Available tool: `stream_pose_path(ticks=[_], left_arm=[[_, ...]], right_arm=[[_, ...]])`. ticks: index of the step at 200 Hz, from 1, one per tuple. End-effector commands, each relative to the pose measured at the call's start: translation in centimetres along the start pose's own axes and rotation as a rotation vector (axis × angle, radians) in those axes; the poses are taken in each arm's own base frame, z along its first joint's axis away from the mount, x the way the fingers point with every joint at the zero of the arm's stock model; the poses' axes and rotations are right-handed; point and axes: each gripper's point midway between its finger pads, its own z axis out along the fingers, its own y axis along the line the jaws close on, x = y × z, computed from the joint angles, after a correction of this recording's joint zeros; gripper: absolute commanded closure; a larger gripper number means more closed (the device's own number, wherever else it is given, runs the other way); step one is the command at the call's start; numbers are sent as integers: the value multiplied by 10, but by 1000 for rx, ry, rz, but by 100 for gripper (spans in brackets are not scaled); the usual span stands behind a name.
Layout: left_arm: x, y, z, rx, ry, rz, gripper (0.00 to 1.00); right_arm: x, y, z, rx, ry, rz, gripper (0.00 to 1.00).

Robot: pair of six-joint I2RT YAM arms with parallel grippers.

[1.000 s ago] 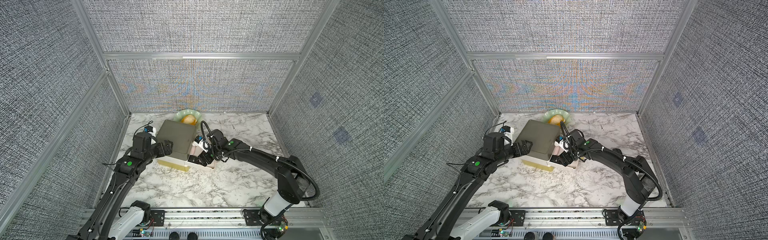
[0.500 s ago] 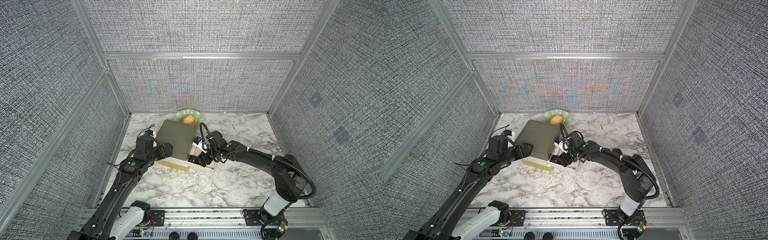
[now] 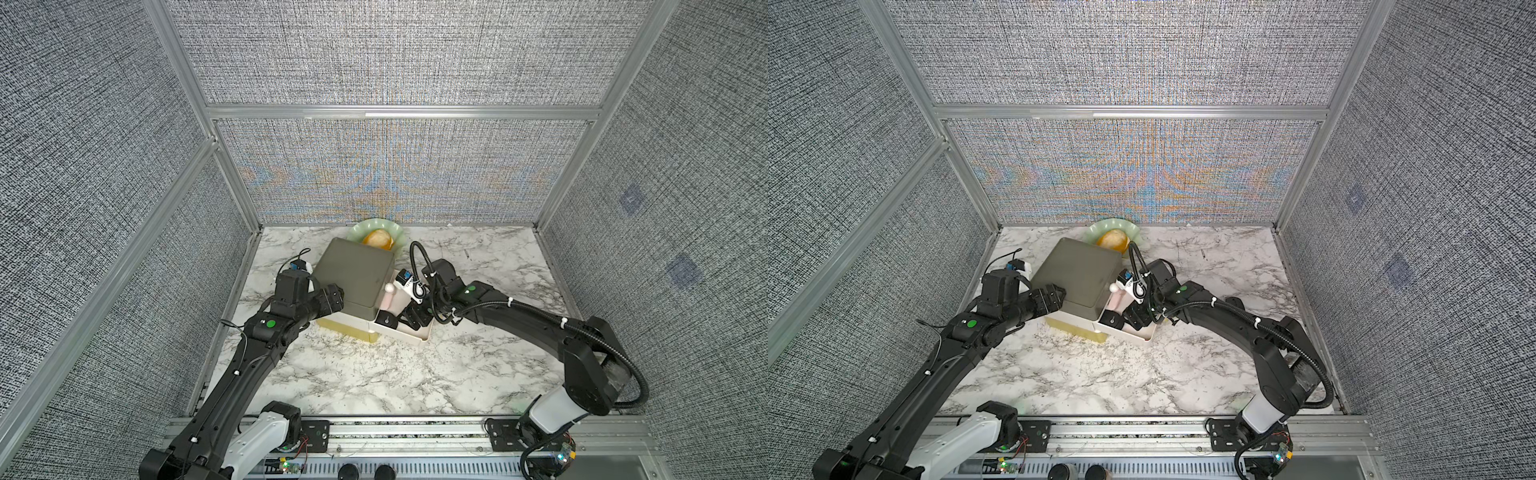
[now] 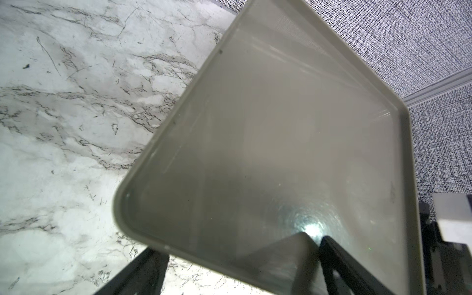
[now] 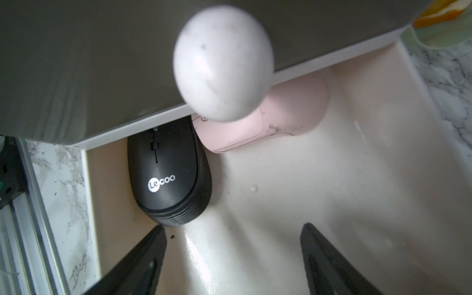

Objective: Take the mice out of the drawer
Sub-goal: Adjust the storage box at the center of the board.

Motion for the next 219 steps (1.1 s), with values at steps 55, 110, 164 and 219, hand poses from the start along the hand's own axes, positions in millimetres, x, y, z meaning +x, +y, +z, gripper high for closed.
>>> stream_pose_path(ticks=[55,110,164,219], left_arm=[[-24,-6,17,5,-47,30,17],[-25,3,18,-43,-54,22,18],[-25,4,19,-41,-57,15,18],[-28,-1,19,-25,-55,19,18]], right_arm=[[1,16,21,-24,16,-86,19],[16,0,18,84,59,-76,19],[26,-5,5,137,68,-72,20],[3,15,18,21,-23,-86,19]])
